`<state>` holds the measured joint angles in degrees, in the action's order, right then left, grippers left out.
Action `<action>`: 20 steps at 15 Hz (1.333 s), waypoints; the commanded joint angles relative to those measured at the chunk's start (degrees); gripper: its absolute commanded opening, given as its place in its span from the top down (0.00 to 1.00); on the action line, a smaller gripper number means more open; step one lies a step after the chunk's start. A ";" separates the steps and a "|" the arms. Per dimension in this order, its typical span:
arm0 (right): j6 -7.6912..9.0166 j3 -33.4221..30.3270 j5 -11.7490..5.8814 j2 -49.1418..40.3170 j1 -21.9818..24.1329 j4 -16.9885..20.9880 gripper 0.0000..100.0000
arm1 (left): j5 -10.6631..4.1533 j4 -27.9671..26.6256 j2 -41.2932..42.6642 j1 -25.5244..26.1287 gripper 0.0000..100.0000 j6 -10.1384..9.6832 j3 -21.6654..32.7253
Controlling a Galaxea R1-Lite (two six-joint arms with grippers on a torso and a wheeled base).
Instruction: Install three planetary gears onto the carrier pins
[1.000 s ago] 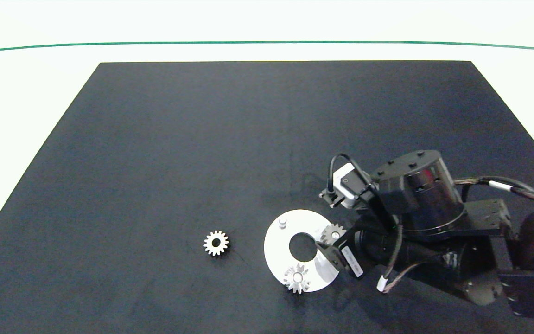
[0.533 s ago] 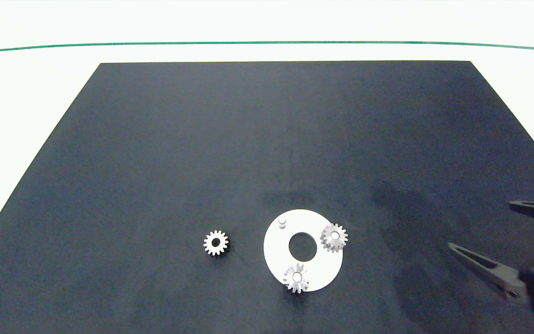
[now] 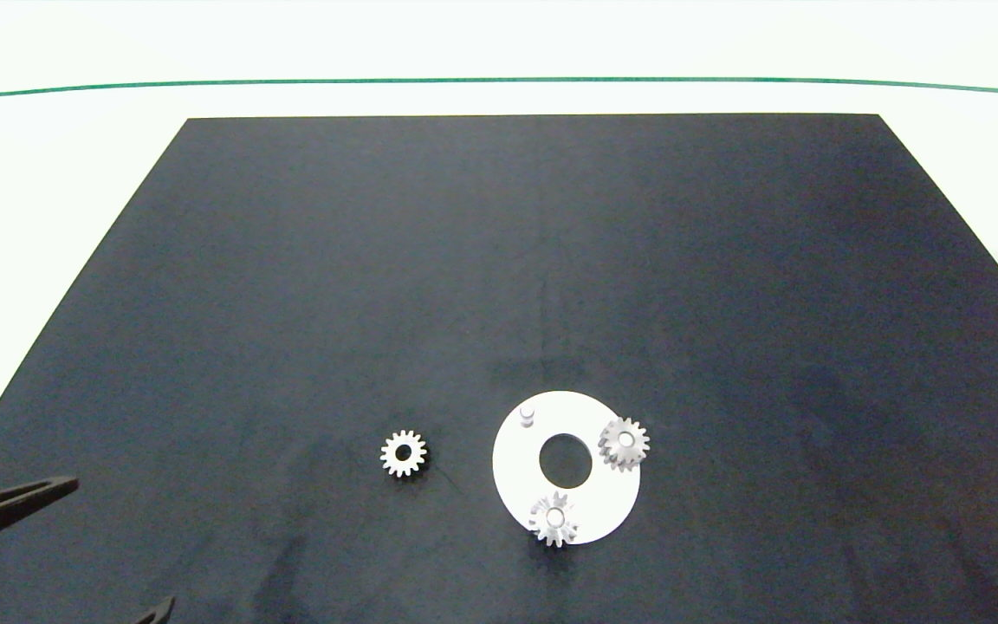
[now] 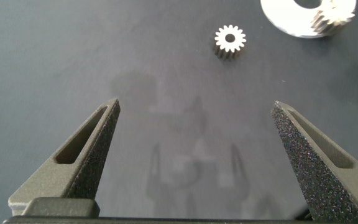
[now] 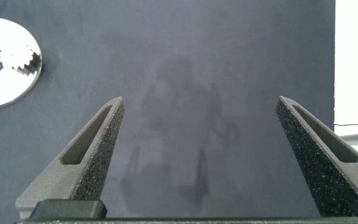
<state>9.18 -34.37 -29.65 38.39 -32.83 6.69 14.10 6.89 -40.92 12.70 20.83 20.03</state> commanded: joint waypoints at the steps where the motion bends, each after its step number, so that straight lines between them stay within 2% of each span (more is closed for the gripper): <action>1: 0.14 -0.97 -0.15 -1.30 0.13 -0.10 0.00 | -6.90 5.86 -16.03 9.80 0.00 1.84 -0.43; 3: 0.14 -2.55 -0.15 0.20 0.13 -0.10 0.00 | -14.54 6.47 -21.13 18.67 0.00 2.02 0.63; 4: 0.14 -3.16 -0.15 0.64 0.05 -0.01 0.00 | -18.06 6.12 -22.36 21.49 0.00 2.11 2.12; 5: 0.14 -3.43 -0.15 0.55 0.05 0.07 0.00 | -19.82 5.68 -22.71 23.42 0.00 2.11 2.91; 7: 0.14 -3.08 -0.15 -0.24 -0.04 1.13 0.00 | -20.17 3.75 -23.94 24.12 0.00 2.02 5.55; 10: 0.14 -3.08 0.20 0.02 -0.22 1.83 0.00 | -20.26 -4.69 -27.10 24.12 0.00 1.84 13.55; 11: 0.14 -3.25 0.29 0.37 -0.31 1.74 0.00 | -20.26 -5.22 -29.13 24.21 0.00 1.75 14.34; 14: 0.05 -3.16 0.38 0.37 -0.31 1.74 0.00 | -20.26 -3.37 -33.96 24.30 0.00 1.75 16.01; 17: 0.05 -2.72 0.47 0.02 -0.22 1.92 0.00 | -20.26 1.20 -38.62 24.91 0.00 1.75 16.53; 20: 0.05 -2.64 0.47 -0.16 -0.22 2.01 0.00 | -20.26 1.99 -42.31 25.00 0.00 1.67 17.85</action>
<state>9.17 -37.04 -29.01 38.14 -33.04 8.64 -6.11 8.79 -80.53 37.64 22.38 37.27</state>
